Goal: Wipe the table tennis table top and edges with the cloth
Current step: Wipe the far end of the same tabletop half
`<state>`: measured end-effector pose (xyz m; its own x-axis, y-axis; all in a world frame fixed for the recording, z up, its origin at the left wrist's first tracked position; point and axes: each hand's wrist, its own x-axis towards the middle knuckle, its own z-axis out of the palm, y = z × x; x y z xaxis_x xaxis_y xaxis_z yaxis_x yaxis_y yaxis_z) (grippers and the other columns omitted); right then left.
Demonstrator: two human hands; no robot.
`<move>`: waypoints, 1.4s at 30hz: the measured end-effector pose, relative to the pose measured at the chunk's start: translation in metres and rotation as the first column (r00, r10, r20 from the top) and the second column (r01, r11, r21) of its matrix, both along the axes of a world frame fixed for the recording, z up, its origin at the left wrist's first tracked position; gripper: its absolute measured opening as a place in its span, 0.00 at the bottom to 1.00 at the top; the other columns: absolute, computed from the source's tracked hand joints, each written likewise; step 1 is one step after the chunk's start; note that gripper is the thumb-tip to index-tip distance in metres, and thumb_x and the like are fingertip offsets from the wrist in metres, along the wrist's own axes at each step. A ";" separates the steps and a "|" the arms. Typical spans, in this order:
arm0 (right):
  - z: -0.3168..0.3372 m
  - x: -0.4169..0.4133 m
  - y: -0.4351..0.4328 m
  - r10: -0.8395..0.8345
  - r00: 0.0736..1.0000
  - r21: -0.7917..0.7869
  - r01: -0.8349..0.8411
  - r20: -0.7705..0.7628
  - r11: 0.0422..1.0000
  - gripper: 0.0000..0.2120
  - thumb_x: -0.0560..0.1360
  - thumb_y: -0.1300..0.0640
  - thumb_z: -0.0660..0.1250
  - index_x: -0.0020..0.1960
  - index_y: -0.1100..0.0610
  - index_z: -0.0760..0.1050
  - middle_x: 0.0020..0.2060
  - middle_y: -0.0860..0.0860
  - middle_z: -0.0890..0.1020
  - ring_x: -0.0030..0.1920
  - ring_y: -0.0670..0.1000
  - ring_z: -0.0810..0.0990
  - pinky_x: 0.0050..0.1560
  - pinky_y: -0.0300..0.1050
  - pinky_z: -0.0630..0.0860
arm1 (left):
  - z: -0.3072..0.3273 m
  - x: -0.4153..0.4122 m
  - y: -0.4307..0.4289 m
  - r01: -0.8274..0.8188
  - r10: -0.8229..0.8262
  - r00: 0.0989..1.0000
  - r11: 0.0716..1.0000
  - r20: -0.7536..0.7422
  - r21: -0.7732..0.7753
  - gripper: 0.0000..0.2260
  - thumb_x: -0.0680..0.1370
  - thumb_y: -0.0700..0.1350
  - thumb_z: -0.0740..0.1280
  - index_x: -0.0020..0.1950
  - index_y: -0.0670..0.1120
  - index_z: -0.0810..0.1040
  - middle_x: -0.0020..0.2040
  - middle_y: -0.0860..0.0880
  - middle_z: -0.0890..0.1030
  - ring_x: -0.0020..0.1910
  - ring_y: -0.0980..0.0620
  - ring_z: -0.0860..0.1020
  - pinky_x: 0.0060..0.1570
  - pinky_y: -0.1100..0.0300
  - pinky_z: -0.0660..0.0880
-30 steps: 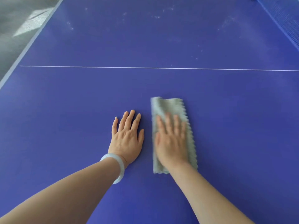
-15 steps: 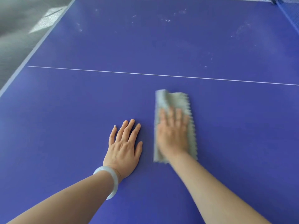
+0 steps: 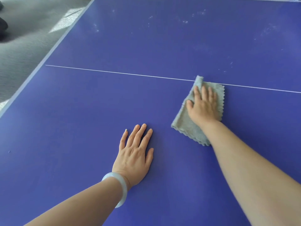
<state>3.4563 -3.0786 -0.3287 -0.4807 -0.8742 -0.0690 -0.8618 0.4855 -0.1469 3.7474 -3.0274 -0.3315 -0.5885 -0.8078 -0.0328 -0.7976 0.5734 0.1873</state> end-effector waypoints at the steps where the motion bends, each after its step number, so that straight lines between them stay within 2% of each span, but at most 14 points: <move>1: -0.002 0.018 -0.013 0.025 1.000 0.003 -0.025 0.000 1.000 0.31 0.82 0.44 0.52 0.82 0.52 0.51 0.81 0.57 0.51 0.80 0.62 0.45 0.79 0.60 0.40 | 0.001 0.000 0.000 0.003 -0.003 1.000 1.000 0.002 -0.001 0.27 0.82 0.56 0.47 0.80 0.50 0.59 0.80 0.51 0.57 0.80 0.50 0.52 0.77 0.45 0.47; 5: -0.002 0.097 -0.049 0.338 0.941 0.009 -0.338 0.025 0.941 0.30 0.81 0.42 0.48 0.82 0.47 0.49 0.82 0.51 0.49 0.80 0.62 0.42 0.78 0.61 0.37 | 0.003 -0.001 0.000 0.008 -0.008 1.000 1.000 0.007 0.005 0.25 0.82 0.55 0.50 0.77 0.49 0.64 0.78 0.50 0.63 0.80 0.49 0.53 0.77 0.44 0.49; 8: -0.002 0.091 -0.054 0.393 0.920 -0.014 -0.392 0.017 0.920 0.29 0.83 0.41 0.48 0.81 0.47 0.51 0.81 0.49 0.51 0.81 0.58 0.45 0.79 0.57 0.40 | 0.003 0.000 0.000 0.007 -0.008 1.000 1.000 0.009 0.005 0.25 0.82 0.55 0.50 0.77 0.48 0.64 0.78 0.50 0.63 0.80 0.49 0.54 0.77 0.44 0.49; 11: -0.004 0.025 -0.041 0.214 0.977 -0.075 -0.215 -0.021 0.974 0.27 0.83 0.44 0.53 0.80 0.49 0.58 0.80 0.50 0.57 0.80 0.57 0.52 0.79 0.55 0.45 | 0.001 0.001 0.001 0.002 -0.002 1.000 1.000 0.016 0.008 0.27 0.82 0.56 0.47 0.80 0.50 0.58 0.81 0.51 0.55 0.80 0.51 0.49 0.78 0.46 0.46; 15: -0.004 -0.067 0.018 -0.013 0.999 -0.020 0.012 -0.042 1.000 0.28 0.83 0.42 0.47 0.82 0.49 0.52 0.81 0.50 0.52 0.81 0.57 0.48 0.79 0.57 0.44 | -0.001 0.001 0.001 0.000 -0.001 1.000 1.000 0.023 0.010 0.27 0.82 0.57 0.45 0.81 0.51 0.55 0.81 0.52 0.52 0.80 0.52 0.47 0.78 0.47 0.44; 19: -0.002 -0.042 0.043 -0.125 0.992 0.004 0.125 -0.032 0.992 0.29 0.83 0.48 0.48 0.82 0.51 0.50 0.82 0.50 0.49 0.81 0.59 0.46 0.79 0.59 0.42 | 0.000 0.001 0.001 0.005 -0.005 1.000 1.000 0.022 0.006 0.28 0.82 0.58 0.44 0.81 0.51 0.55 0.81 0.52 0.53 0.80 0.52 0.47 0.78 0.47 0.44; 22: -0.001 0.040 0.043 0.138 0.990 -0.016 -0.138 -0.025 0.990 0.30 0.81 0.50 0.53 0.82 0.52 0.51 0.81 0.50 0.52 0.80 0.61 0.47 0.79 0.59 0.42 | 0.001 0.000 0.001 0.007 -0.007 1.000 1.000 0.010 0.007 0.28 0.81 0.57 0.45 0.81 0.51 0.57 0.81 0.51 0.55 0.80 0.51 0.49 0.78 0.47 0.44; 24: -0.003 0.089 0.056 0.385 0.922 0.017 -0.385 -0.037 0.923 0.30 0.81 0.49 0.49 0.82 0.52 0.51 0.81 0.49 0.53 0.81 0.60 0.47 0.79 0.60 0.43 | 0.001 0.000 0.001 0.009 -0.009 1.000 1.000 0.015 0.006 0.28 0.81 0.57 0.45 0.81 0.51 0.57 0.81 0.51 0.54 0.80 0.52 0.49 0.78 0.47 0.44; 26: -0.001 0.096 0.077 0.474 0.881 0.016 -0.474 -0.015 0.881 0.30 0.81 0.45 0.43 0.82 0.51 0.52 0.81 0.49 0.53 0.81 0.58 0.47 0.79 0.59 0.44 | 0.001 0.000 0.002 0.004 -0.004 1.000 1.000 0.006 0.002 0.28 0.81 0.58 0.45 0.80 0.51 0.57 0.81 0.51 0.54 0.80 0.52 0.49 0.78 0.48 0.44; 29: 0.001 0.037 0.111 0.325 0.945 -0.026 -0.326 -0.035 0.945 0.33 0.79 0.41 0.40 0.81 0.51 0.57 0.80 0.51 0.58 0.80 0.57 0.52 0.79 0.57 0.47 | 0.000 -0.001 0.002 -0.007 0.007 1.000 1.000 -0.015 -0.003 0.28 0.81 0.57 0.45 0.80 0.51 0.58 0.81 0.52 0.55 0.80 0.52 0.49 0.78 0.48 0.44; 32: 0.000 -0.038 0.148 -0.051 0.997 0.018 0.052 -0.058 0.999 0.35 0.79 0.40 0.39 0.81 0.53 0.56 0.81 0.53 0.55 0.80 0.59 0.51 0.79 0.58 0.46 | -0.002 0.000 0.002 -0.009 0.009 1.000 1.000 -0.025 -0.008 0.28 0.81 0.57 0.46 0.80 0.51 0.58 0.80 0.52 0.56 0.80 0.52 0.50 0.78 0.48 0.44; 36: 0.000 0.015 0.160 -0.284 0.958 0.013 0.285 -0.033 0.958 0.32 0.83 0.41 0.45 0.82 0.55 0.51 0.81 0.57 0.51 0.80 0.63 0.47 0.78 0.64 0.44 | -0.001 0.000 0.002 -0.007 0.006 0.999 1.000 -0.040 -0.005 0.27 0.81 0.57 0.46 0.79 0.51 0.59 0.80 0.52 0.56 0.80 0.52 0.50 0.78 0.48 0.44; 39: -0.001 0.127 0.161 0.032 0.999 -0.040 -0.032 -0.003 0.999 0.35 0.81 0.37 0.45 0.81 0.56 0.53 0.80 0.58 0.54 0.80 0.65 0.48 0.78 0.65 0.43 | -0.001 0.002 0.001 0.005 -0.004 0.998 1.000 -0.055 0.007 0.27 0.81 0.57 0.46 0.80 0.51 0.59 0.81 0.51 0.56 0.80 0.51 0.50 0.78 0.48 0.44; 42: -0.004 0.172 0.187 0.369 0.929 -0.063 -0.367 0.021 0.928 0.33 0.81 0.37 0.50 0.81 0.53 0.57 0.81 0.54 0.56 0.81 0.60 0.49 0.78 0.63 0.51 | -0.002 0.003 0.000 0.010 -0.009 0.998 1.000 -0.067 0.012 0.27 0.81 0.56 0.46 0.80 0.52 0.58 0.81 0.52 0.55 0.80 0.52 0.49 0.78 0.50 0.42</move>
<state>3.6278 -2.8915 -0.3325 -0.1230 -0.9921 -0.0243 -0.9727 0.1253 -0.1955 3.7505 -3.0272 -0.3332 -0.5976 -0.8018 -0.0030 -0.7772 0.5784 0.2478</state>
